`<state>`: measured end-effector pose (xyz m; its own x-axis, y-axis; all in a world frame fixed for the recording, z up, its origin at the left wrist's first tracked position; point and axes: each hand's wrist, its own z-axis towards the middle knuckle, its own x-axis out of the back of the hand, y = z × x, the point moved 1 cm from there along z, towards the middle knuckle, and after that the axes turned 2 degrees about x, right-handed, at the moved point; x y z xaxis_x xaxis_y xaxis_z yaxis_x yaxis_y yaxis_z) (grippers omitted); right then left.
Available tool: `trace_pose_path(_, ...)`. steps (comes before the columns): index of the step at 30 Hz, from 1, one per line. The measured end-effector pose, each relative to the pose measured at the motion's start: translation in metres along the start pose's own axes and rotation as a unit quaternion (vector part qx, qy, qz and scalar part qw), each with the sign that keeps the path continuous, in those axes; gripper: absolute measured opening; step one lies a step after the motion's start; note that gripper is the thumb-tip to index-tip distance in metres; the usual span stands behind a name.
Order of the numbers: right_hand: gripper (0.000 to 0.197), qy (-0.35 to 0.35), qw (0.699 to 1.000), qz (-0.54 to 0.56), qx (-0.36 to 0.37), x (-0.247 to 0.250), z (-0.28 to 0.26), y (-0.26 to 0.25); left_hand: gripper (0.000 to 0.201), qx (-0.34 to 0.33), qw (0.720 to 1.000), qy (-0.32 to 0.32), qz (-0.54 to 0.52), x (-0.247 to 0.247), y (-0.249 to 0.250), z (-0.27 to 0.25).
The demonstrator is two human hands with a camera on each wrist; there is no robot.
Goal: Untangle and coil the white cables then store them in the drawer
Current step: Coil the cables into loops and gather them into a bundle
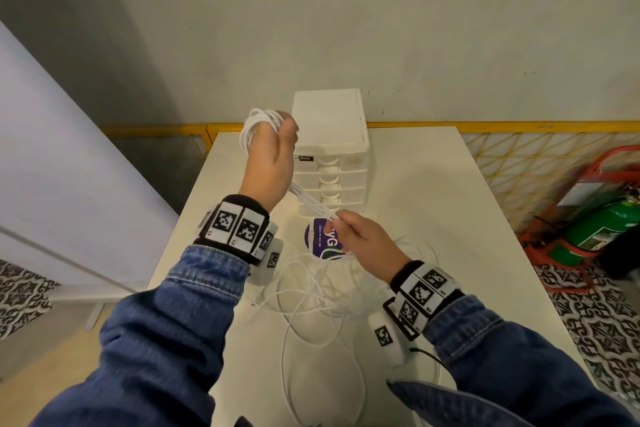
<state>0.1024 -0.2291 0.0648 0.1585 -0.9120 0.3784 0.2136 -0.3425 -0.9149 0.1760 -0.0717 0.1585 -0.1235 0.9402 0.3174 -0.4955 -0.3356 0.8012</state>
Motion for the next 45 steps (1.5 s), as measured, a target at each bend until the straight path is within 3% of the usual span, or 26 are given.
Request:
trace_pose_path(2,0.025,0.012,0.999,0.018,0.029,0.004,-0.003,-0.006,0.025,0.035,0.991,-0.052,0.119,-0.002,-0.008,-0.004)
trace_pose_path(4,0.022,0.027,0.997,0.034,0.063,0.008,-0.002,-0.013,0.03,0.08,0.976,-0.105,0.172,-0.005,-0.016,-0.008)
trace_pose_path(7,0.026,0.066,0.992,0.053,0.095,0.015,0.002,-0.022,0.041,0.159,0.956,-0.226,0.102,-0.009,-0.021,-0.02)
trace_pose_path(10,0.024,0.12,0.986,0.031,0.109,0.031,0.01,-0.031,0.069,0.209,0.905,-0.369,0.01,-0.013,-0.012,-0.035)
trace_pose_path(12,0.018,0.143,0.981,0.016,0.13,0.042,0.018,-0.038,0.072,0.237,0.874,-0.416,-0.083,-0.017,0.0,-0.041)
trace_pose_path(14,0.015,0.148,0.978,0.011,0.146,0.052,0.025,-0.046,0.048,0.231,0.863,-0.412,-0.179,-0.022,0.012,-0.042)
trace_pose_path(16,0.025,0.134,0.98,0.002,0.146,0.056,0.028,-0.047,0.037,0.212,0.862,-0.378,-0.263,-0.022,0.022,-0.037)
trace_pose_path(19,0.02,0.075,0.991,-0.074,0.083,0.046,0.025,-0.028,0.039,0.206,0.829,-0.327,-0.405,-0.015,0.035,-0.02)
trace_pose_path(21,0.029,0.049,0.988,-0.141,0.028,0.035,0.019,-0.001,0.04,0.193,0.809,-0.295,-0.471,-0.01,0.044,-0.011)
trace_pose_path(23,0.038,0.047,0.986,-0.157,-0.015,0.028,0.009,0.032,0.045,0.183,0.806,-0.254,-0.503,-0.002,0.053,-0.003)
trace_pose_path(26,0.023,0.03,0.987,-0.123,-0.104,0.027,-0.012,0.071,0.05,0.157,0.81,-0.184,-0.533,0.016,0.061,0.01)
trace_pose_path(29,0.012,0.024,0.983,-0.115,-0.141,0.036,-0.021,0.08,0.053,0.182,0.828,-0.139,-0.512,0.027,0.057,0.016)
trace_pose_path(30,0.018,0.025,0.983,-0.113,-0.145,0.039,-0.019,0.075,0.053,0.2,0.833,-0.14,-0.497,0.026,0.056,0.015)
trace_pose_path(33,0.071,0.075,0.99,-0.055,-0.108,0.047,-0.006,0.042,0.052,0.249,0.847,-0.172,-0.437,0.018,0.052,0.007)
trace_pose_path(37,0.106,0.197,0.979,-0.047,-0.005,0.05,0.016,0.0,0.047,0.275,0.861,-0.225,-0.364,0.006,0.055,-0.003)
trace_pose_path(39,0.103,0.247,0.962,-0.112,-0.016,0.054,0.023,-0.013,0.046,0.276,0.871,-0.248,-0.322,0.002,0.058,-0.007)
trace_pose_path(42,0.078,0.304,0.932,-0.197,-0.032,0.06,0.024,-0.028,0.046,0.274,0.886,-0.264,-0.263,0.001,0.061,-0.009)
trace_pose_path(45,0.065,0.331,0.917,-0.216,-0.059,0.064,0.02,-0.029,0.047,0.28,0.889,-0.278,-0.232,0.001,0.061,-0.01)
